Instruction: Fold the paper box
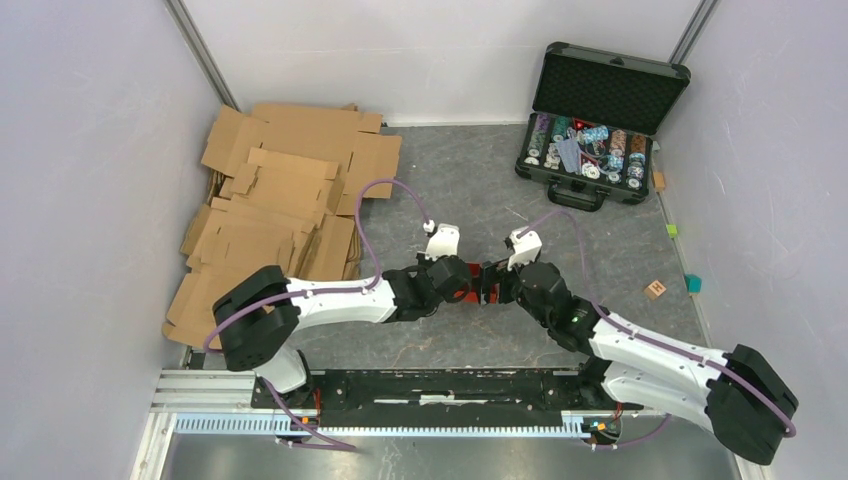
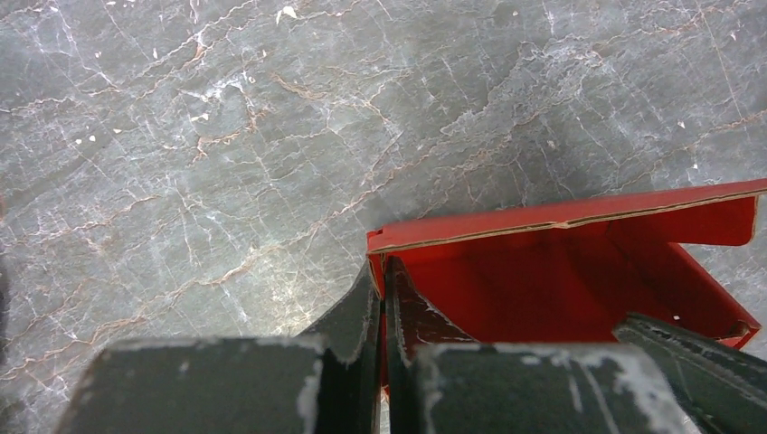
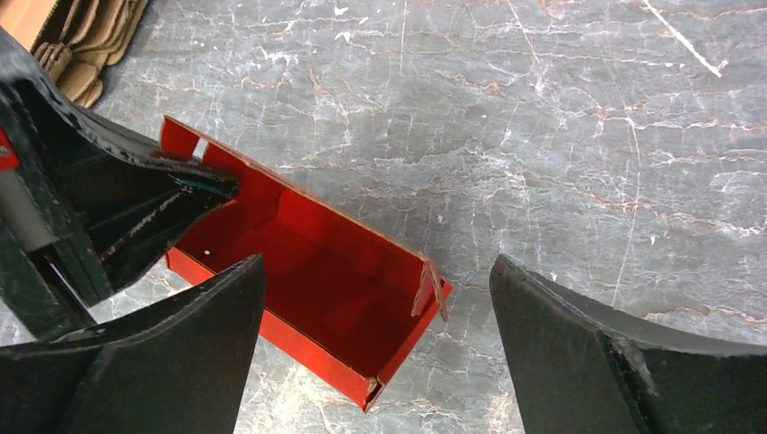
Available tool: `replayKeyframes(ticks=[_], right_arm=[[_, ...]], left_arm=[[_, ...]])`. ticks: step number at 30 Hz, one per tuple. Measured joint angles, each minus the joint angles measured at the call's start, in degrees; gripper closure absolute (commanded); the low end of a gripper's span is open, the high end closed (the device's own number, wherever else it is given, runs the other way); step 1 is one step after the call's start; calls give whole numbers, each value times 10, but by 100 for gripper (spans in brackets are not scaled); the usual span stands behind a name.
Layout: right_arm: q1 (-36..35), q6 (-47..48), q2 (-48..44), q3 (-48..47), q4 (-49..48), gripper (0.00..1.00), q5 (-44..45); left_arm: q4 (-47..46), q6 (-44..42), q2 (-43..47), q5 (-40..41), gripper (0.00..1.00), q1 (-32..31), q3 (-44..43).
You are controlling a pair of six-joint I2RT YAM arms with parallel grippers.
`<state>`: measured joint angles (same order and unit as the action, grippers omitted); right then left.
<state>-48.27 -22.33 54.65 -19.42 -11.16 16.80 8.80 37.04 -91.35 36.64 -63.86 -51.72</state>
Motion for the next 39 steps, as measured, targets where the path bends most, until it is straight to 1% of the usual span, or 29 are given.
replayKeyframes(ticks=[7, 12, 17, 22, 25, 27, 36, 39], right_arm=[[2, -31, -49, -33, 56, 2, 11], [14, -61, -65, -67, 86, 2, 31], [47, -85, -44, -70, 96, 12, 19], [90, -108, -8, -55, 89, 19, -37], [124, -137, -10, -21, 48, 20, -91], [134, -150, -11, -7, 24, 21, -117], [139, -181, -18, 52, -33, 21, -180], [139, -187, -21, 62, -47, 22, -193]], left_arm=[[-2, -9, -13, 49, 98, -26, -1], [-1, -10, -27, 85, 98, -45, -7], [-1, -10, -32, 104, 98, -61, -9], [-1, -10, -32, 101, 98, -64, -9], [-1, -11, -30, 91, 93, -64, -9], [2, -12, -24, 81, 89, -64, -7], [16, -17, 18, 23, 76, -64, 19], [18, -18, 28, 2, 63, -65, 24]])
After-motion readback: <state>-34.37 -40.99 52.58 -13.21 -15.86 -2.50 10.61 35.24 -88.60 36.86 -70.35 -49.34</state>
